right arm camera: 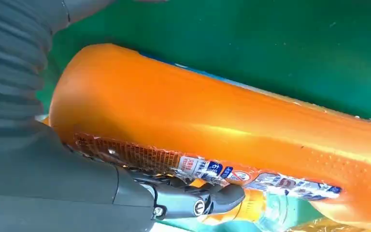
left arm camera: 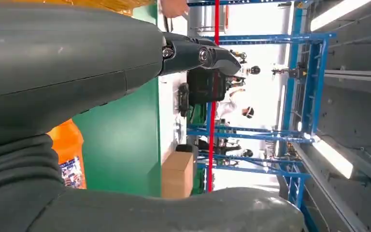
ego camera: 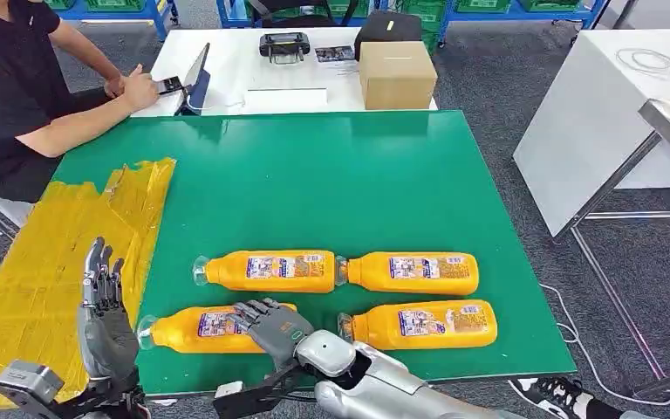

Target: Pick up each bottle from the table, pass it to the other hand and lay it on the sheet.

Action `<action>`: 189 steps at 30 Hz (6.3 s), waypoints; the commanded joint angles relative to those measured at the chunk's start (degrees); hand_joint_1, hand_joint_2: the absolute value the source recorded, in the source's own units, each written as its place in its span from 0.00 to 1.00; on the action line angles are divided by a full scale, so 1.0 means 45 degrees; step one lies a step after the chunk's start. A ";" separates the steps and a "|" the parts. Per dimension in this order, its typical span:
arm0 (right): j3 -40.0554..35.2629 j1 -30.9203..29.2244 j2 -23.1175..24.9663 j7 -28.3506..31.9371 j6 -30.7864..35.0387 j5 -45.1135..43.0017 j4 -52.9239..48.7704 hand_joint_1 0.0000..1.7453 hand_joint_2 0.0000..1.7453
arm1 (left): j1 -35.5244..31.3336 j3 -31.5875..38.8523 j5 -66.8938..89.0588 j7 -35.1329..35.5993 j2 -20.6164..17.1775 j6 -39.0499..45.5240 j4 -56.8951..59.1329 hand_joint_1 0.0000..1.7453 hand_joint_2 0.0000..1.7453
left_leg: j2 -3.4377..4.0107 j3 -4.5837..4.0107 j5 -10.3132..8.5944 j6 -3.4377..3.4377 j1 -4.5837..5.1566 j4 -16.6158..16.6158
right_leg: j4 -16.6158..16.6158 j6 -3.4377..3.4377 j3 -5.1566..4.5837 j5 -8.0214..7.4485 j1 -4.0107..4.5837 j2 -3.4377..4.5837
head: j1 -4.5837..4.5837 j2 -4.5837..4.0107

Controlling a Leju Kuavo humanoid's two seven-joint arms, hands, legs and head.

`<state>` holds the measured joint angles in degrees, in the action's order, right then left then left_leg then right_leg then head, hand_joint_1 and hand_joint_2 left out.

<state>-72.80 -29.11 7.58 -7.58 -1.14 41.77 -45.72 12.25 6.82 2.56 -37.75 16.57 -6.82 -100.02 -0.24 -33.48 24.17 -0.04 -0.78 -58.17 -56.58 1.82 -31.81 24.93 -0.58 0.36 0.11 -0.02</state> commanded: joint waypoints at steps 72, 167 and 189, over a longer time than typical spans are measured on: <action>-0.1863 -0.2361 -0.0047 0.0865 -0.3608 -0.0729 0.1178 1.00 1.00 | -0.0790 0.0114 -0.0306 0.0303 -0.0153 -0.0438 0.0865 0.00 0.00 | -0.0025 -0.0038 -0.0014 0.0034 0.0007 0.0022 | 0.0018 -0.0003 -0.0013 -0.0023 -0.0008 -0.0034 | 0.0004 0.0000; 0.9769 0.5680 0.0564 0.5199 0.3639 -0.2605 -0.4448 1.00 1.00 | -0.0796 0.0422 -0.3692 0.2245 -0.0646 0.0854 0.1268 0.00 0.00 | -0.0073 -0.0199 -0.0004 0.0027 -0.0011 0.0014 | 0.0003 -0.0067 -0.0042 -0.0005 0.0022 -0.0087 | -0.0005 0.0000; 0.8142 0.4774 0.0724 0.5571 0.3235 -0.2704 -0.5239 1.00 1.00 | 0.0547 -0.1950 -0.4454 0.2911 -0.0794 -0.2326 0.0973 0.00 1.00 | 0.0011 -0.0210 0.0012 0.0032 -0.0012 0.0016 | 0.0011 -0.0063 -0.0048 -0.0017 0.0026 -0.0005 | -0.0010 0.0000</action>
<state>-33.73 -5.09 11.98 17.75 13.75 29.81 -70.12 14.45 0.04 -17.03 -24.92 15.23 -16.66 -98.44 -0.29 -34.67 24.12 0.07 -0.89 -58.22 -56.62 1.57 -32.24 24.76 -0.43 0.29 0.07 -0.02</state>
